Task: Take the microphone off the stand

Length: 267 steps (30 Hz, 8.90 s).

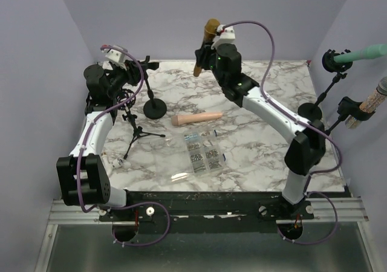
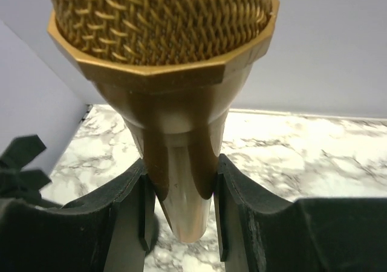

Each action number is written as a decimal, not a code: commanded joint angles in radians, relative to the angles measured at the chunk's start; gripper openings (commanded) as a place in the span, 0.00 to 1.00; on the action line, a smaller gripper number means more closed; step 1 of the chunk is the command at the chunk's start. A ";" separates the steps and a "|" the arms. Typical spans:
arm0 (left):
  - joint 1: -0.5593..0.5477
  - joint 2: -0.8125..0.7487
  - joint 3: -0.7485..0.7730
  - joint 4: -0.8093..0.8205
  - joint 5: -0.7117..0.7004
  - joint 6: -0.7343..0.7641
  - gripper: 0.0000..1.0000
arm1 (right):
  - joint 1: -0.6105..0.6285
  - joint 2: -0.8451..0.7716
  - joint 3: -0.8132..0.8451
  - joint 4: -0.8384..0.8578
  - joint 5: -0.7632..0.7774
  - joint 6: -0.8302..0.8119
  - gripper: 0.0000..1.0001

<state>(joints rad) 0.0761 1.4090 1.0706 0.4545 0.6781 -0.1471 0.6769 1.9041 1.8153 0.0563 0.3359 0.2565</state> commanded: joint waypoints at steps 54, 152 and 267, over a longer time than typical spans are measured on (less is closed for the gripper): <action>0.076 0.038 0.184 -0.193 -0.600 -0.169 0.95 | 0.001 -0.614 -0.668 -0.391 -0.118 -0.113 0.01; -0.188 -0.513 -0.161 -0.389 -0.561 -0.158 0.93 | -0.036 0.588 0.318 -0.753 -0.498 -1.198 0.36; 0.256 0.285 0.526 -0.718 -0.244 -1.128 0.65 | -0.036 -0.801 -1.042 0.089 -0.167 -0.092 1.00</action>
<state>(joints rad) 0.3279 1.6661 1.5654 -0.2077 0.4358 -1.2331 0.6395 1.0927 0.7757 0.1131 0.1406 0.1646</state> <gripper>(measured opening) 0.713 0.998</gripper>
